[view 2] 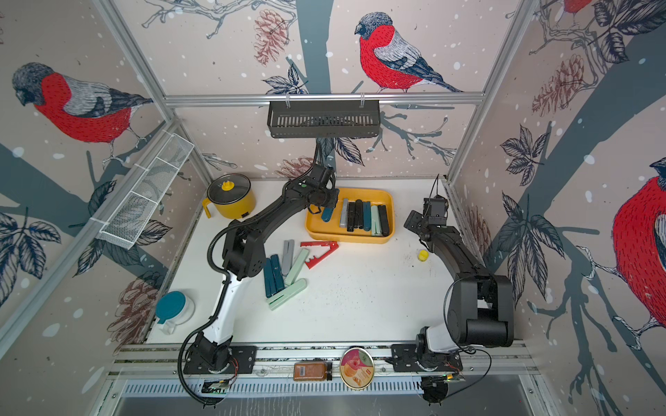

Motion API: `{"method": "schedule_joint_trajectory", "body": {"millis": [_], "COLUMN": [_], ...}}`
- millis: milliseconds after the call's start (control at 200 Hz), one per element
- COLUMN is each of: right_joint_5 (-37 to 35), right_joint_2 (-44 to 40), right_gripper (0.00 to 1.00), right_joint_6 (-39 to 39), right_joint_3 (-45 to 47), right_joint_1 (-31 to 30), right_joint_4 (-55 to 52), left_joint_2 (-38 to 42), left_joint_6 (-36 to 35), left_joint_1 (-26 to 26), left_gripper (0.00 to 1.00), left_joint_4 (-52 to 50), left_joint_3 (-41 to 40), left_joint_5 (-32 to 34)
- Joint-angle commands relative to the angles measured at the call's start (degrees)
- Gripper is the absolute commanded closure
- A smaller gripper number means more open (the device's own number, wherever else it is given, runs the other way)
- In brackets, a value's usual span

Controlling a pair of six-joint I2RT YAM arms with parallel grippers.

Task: Put the pruning pliers into the storage box
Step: Place the pruning pliers in the storage box.

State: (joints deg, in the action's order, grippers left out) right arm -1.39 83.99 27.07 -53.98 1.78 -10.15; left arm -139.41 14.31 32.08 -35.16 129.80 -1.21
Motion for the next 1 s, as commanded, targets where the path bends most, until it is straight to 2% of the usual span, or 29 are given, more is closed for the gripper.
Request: {"method": "schedule_joint_trajectory", "body": {"millis": [0,150,240,525,730,996], "right_joint_5": [-0.63,-0.72,-0.61,-1.03,-1.39,-1.49], "right_joint_2": [-0.58,-0.50,-0.36,-0.65,-0.78,-0.76], "right_gripper": [0.23,0.23,0.23,0.23,0.23,0.23], "right_joint_6": [0.49,0.45,0.67,0.49,0.36,0.39], "right_joint_3": [-0.43,-0.52,-0.43,-0.21,-0.08,-0.08], "right_joint_1": [-0.11,-0.05,-0.11,-0.18,-0.20,-0.20], "right_joint_4": [0.56,0.57,0.57,0.39,0.22,0.11], "left_joint_2": [-2.70,-4.37,-4.73,-6.63,-7.78,-7.92], "left_joint_6": [0.72,0.38,-0.03,-1.48,-1.27,-0.68], "left_joint_1": [-0.33,-0.43,-0.43,-0.50,-0.63,-0.80], "left_gripper": [0.81,0.79,0.73,0.65,0.52,0.43], "left_joint_4": [-3.24,-1.92,-0.96,1.85,1.89,1.59], "left_joint_3": [1.89,0.68,-0.49,-1.67,-1.45,-1.55], "left_joint_5": [1.88,3.43,4.44,3.34,2.84,2.42]}}
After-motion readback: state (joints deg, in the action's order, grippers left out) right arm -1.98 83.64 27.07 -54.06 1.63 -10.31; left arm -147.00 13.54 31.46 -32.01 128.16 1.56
